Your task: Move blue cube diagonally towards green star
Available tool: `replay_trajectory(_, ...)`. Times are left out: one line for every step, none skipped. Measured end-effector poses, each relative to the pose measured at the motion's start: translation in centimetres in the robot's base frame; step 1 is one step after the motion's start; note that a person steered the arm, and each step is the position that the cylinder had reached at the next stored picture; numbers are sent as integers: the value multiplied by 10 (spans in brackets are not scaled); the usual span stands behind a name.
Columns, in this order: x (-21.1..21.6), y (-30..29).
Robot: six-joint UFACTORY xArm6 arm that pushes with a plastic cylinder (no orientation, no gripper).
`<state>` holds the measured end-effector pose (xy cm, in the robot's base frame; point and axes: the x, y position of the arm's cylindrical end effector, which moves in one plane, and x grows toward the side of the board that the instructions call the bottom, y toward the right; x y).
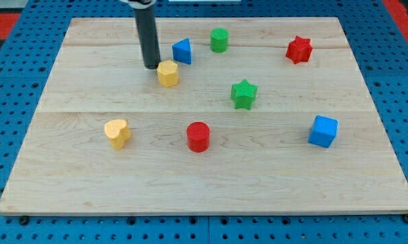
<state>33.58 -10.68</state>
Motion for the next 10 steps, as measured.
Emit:
replay_trajectory(12, 0)
replay_trajectory(33, 0)
replay_trajectory(35, 0)
replay_trajectory(35, -1)
replay_trajectory(35, -4)
replay_trajectory(35, -26)
replay_trajectory(35, -73)
replay_trajectory(33, -97)
replay_trajectory(41, -134)
replay_trajectory(67, -186)
